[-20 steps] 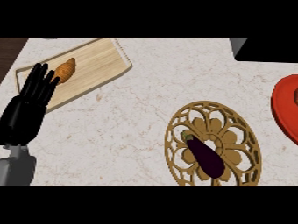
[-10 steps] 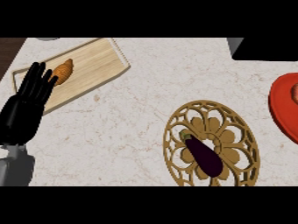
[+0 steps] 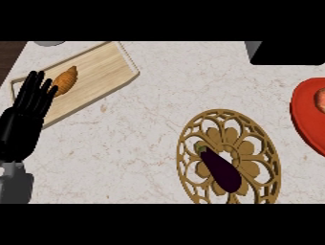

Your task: Pick the squash from the placemat and place it in the bowl

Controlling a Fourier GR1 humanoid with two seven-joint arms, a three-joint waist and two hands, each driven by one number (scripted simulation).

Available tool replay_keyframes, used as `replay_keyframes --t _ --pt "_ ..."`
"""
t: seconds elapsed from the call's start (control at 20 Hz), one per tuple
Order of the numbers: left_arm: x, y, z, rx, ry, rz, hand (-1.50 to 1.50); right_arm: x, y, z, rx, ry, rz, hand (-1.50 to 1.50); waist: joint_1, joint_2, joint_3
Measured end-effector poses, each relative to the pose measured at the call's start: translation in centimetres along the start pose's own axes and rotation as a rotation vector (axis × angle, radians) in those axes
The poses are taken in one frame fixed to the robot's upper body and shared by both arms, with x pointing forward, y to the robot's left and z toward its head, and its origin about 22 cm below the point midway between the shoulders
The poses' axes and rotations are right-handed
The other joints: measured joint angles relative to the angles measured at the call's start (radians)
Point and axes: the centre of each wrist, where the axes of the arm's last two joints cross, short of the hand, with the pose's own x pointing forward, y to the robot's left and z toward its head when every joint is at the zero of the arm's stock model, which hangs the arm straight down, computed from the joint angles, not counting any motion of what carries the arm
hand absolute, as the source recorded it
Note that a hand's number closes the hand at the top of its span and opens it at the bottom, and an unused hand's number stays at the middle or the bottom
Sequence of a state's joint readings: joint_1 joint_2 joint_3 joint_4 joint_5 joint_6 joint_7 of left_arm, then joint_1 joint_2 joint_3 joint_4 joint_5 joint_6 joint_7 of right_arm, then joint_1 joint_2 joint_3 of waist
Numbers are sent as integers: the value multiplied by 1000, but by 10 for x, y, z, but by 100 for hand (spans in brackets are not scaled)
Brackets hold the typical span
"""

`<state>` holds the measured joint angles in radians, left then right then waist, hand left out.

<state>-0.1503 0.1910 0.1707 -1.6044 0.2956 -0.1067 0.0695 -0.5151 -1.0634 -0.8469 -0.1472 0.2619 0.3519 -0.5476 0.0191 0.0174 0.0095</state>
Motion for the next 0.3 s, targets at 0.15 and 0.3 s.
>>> replay_keyframes --t 0.15,0.3 --pt "-2 -1 4 0 3 7 0 -6 -21 16 17 5 -2 -150 -3 -2 1" --pt "-3 -4 6 -1 3 10 0 -12 -36 29 38 11 -1 -150 -5 -3 2"
